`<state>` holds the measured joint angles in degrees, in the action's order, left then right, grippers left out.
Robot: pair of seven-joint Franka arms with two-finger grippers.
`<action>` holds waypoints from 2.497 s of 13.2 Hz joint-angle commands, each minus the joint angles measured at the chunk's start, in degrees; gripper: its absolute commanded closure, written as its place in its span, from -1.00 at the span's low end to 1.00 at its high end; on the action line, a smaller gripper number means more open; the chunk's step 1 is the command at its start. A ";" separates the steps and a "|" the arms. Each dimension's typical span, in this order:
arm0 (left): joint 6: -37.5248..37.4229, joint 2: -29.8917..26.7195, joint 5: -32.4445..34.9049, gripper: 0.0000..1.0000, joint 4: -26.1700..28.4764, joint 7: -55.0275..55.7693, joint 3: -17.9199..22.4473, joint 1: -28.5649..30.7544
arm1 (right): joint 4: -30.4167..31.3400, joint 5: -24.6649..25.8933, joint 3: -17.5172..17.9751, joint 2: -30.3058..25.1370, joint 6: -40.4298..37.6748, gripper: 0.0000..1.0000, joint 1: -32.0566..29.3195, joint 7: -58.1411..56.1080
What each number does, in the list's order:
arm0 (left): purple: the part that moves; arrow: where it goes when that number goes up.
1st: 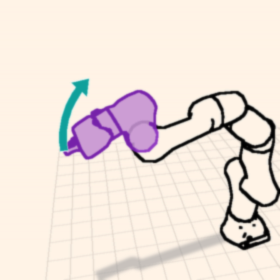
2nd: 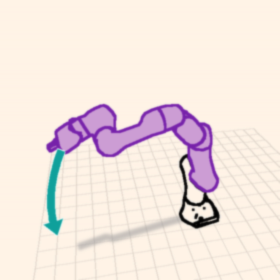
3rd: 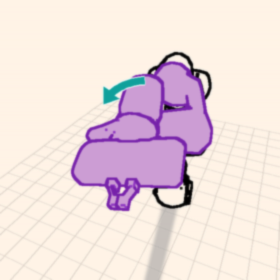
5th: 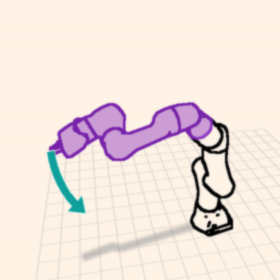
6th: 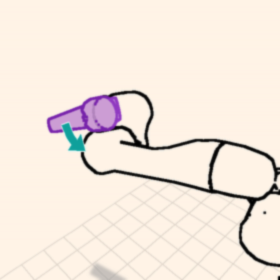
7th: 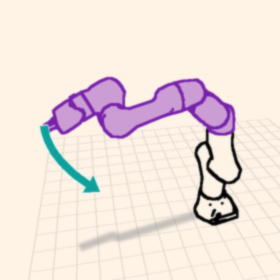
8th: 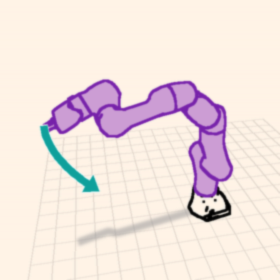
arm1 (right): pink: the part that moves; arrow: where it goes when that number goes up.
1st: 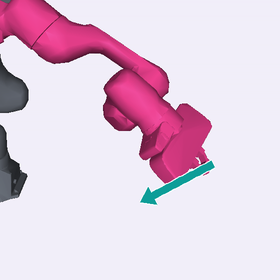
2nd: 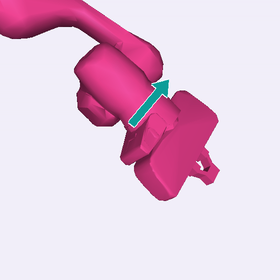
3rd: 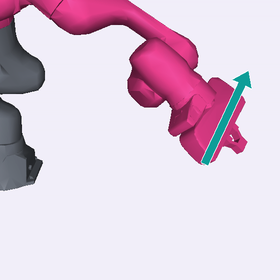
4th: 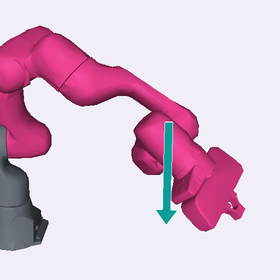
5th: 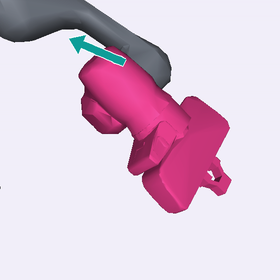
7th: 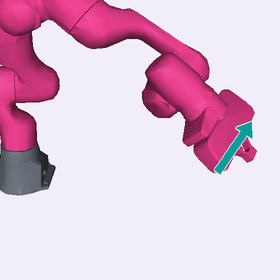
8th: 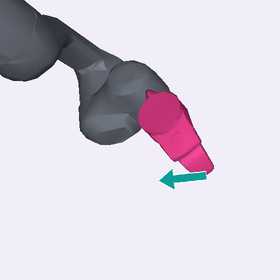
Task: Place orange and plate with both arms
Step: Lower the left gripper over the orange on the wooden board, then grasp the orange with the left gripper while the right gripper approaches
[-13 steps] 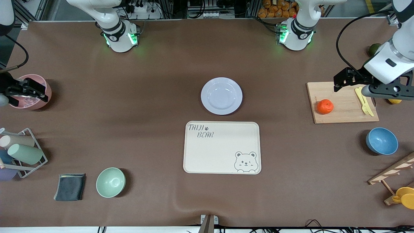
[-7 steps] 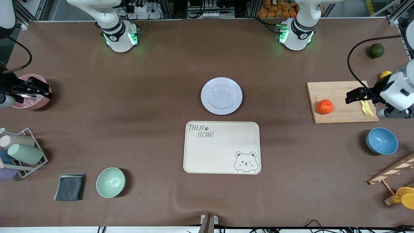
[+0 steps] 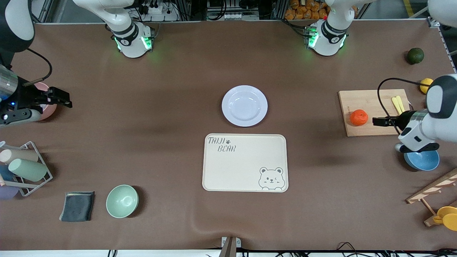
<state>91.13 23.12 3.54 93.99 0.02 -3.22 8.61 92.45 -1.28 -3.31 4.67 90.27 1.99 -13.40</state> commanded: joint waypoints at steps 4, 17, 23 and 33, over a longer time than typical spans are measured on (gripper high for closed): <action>10.89 -1.58 0.77 -1.00 11.46 0.24 -0.64 1.67 | -0.79 -6.70 -0.29 2.89 -0.45 -1.00 -0.24 0.74; 31.37 -3.17 1.56 -1.00 31.16 0.42 -0.47 3.34 | 11.51 -28.14 -0.29 5.00 7.63 -1.00 1.43 1.71; 32.70 -3.34 3.05 1.00 30.38 -1.52 -0.56 3.26 | 18.80 -36.14 -0.20 5.00 14.31 -1.00 3.54 1.71; 21.45 -8.36 0.87 1.00 21.68 18.48 -17.93 2.47 | 29.52 -52.22 -0.20 6.32 20.99 -1.00 7.58 -4.07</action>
<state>114.76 13.97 5.25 118.03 12.05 -16.73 11.18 118.74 -49.87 -3.06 11.37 108.88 7.45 -14.70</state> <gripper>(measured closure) 0.273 0.000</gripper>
